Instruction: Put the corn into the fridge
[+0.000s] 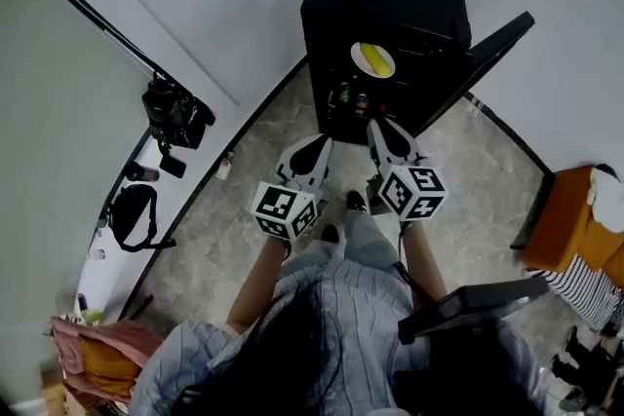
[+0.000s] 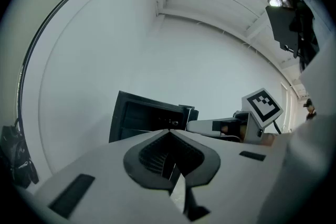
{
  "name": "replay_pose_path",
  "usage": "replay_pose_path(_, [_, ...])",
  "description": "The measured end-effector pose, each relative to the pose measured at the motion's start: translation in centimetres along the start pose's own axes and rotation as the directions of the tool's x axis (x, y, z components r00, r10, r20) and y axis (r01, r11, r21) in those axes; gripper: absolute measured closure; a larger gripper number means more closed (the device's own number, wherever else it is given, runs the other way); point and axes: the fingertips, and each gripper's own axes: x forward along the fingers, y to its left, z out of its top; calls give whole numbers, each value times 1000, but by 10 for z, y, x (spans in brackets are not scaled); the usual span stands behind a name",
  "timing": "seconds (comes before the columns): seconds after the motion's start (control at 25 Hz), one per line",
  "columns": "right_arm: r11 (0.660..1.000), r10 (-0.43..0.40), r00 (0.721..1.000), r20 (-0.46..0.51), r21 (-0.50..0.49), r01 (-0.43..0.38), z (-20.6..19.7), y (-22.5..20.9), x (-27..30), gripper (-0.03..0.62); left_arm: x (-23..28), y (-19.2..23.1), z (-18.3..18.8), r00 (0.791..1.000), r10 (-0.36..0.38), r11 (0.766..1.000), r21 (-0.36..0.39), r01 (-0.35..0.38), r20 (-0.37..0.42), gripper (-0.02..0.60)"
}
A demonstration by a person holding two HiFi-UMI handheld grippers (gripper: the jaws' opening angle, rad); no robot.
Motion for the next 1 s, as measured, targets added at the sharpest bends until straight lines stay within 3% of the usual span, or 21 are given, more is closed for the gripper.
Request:
replay_pose_path(0.28, [997, -44, 999, 6, 61, 44, -24, 26, -41, 546, -31, -10, -6, 1000, -27, 999, 27, 27, -16, 574])
replay_pose_path(0.6, [997, -63, 997, -45, 34, 65, -44, 42, -61, 551, -49, -7, -20, 999, -31, 997, -70, 31, -10, 574])
replay_pose_path(1.0, [999, -23, 994, -110, 21, 26, -60, 48, -67, 557, -58, -6, -25, 1000, -9, 994, -105, 8, -10, 575])
